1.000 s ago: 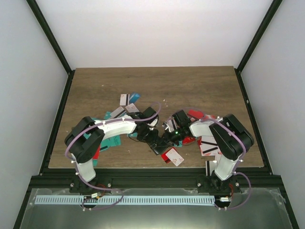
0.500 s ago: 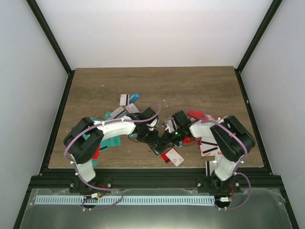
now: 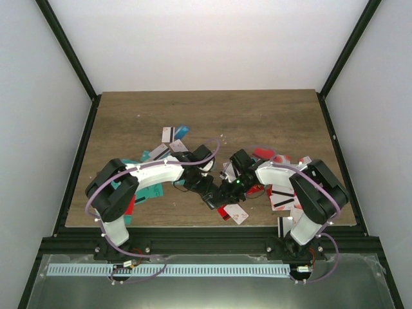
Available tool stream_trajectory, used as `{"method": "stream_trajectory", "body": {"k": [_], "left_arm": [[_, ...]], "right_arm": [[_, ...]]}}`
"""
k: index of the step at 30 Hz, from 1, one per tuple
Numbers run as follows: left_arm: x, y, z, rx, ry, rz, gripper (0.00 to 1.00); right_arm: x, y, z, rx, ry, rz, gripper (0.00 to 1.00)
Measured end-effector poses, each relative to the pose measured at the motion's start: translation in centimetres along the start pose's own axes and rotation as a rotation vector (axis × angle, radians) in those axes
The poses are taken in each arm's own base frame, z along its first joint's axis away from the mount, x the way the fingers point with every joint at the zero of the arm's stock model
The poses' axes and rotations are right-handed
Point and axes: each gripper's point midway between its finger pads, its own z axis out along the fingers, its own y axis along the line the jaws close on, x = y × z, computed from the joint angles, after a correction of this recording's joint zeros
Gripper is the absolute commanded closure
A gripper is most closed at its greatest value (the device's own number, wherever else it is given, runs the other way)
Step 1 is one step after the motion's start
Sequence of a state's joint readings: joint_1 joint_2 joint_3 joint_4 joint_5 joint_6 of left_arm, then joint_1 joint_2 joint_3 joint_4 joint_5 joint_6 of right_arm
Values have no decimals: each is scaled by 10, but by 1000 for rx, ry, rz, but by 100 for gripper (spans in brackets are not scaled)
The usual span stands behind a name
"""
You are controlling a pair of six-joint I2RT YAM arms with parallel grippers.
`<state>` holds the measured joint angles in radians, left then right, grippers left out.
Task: Put the credit cards into the card holder
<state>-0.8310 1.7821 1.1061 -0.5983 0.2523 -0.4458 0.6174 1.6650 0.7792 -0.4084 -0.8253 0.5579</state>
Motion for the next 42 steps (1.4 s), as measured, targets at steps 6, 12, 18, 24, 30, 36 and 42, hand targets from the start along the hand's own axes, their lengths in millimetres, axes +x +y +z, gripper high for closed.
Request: {"method": "stream_trajectory", "body": {"k": [6, 12, 18, 24, 30, 36, 42], "left_arm": [[1, 3, -2, -17, 5, 7, 94], [1, 1, -4, -11, 3, 12, 94], [1, -2, -8, 3, -3, 13, 94], [-2, -3, -12, 5, -20, 9, 94], [-8, 0, -18, -18, -51, 0, 94], [-22, -1, -35, -45, -125, -5, 92], [-35, -1, -58, -62, -212, -7, 71]], "right_arm": [[5, 0, -14, 68, -30, 15, 70], [0, 7, -28, 99, -95, -15, 69], [-7, 13, -40, 104, -161, -36, 49], [-17, 27, -61, 101, -271, -83, 0], [-26, 45, -89, 100, -416, -148, 0], [-32, 66, -120, 81, -554, -217, 0], [-35, 80, -141, 65, -654, -257, 0]]}}
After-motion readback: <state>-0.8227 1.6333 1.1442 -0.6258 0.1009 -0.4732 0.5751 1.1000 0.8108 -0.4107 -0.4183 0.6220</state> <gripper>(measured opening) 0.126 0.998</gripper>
